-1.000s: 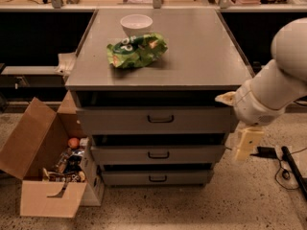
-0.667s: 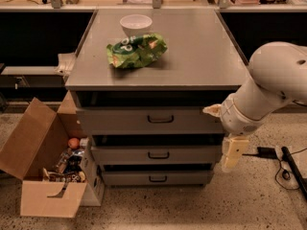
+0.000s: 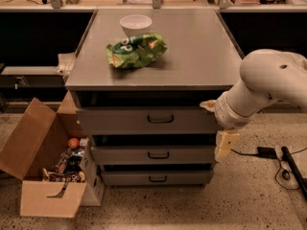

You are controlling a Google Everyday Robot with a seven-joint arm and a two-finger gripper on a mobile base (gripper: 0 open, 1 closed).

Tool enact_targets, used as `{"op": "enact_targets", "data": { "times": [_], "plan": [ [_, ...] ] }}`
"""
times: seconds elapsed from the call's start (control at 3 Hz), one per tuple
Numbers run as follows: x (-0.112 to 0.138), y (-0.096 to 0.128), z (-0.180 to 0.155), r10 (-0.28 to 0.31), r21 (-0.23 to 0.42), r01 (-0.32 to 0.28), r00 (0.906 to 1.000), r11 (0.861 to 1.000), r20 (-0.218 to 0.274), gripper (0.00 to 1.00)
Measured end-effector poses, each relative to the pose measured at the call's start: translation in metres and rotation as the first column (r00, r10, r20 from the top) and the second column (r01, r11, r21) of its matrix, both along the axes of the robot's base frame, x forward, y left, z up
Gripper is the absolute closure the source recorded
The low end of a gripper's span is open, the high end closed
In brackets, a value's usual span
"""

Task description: Open top drawer

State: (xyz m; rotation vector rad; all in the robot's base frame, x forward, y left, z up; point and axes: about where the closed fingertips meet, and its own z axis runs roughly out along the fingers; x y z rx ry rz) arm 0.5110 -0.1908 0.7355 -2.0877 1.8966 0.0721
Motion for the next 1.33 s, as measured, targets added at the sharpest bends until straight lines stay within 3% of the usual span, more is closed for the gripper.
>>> {"op": "enact_targets", "data": {
  "times": [0.67, 1.33],
  "plan": [
    [0.054, -0.007, -0.031, -0.022, 0.003, 0.022, 0.9971, 1.0, 0.073, 0.0],
    [0.094, -0.009, -0.065, -0.072, -0.017, 0.074, 0.9948, 0.997, 0.071, 0.0]
  ]
}}
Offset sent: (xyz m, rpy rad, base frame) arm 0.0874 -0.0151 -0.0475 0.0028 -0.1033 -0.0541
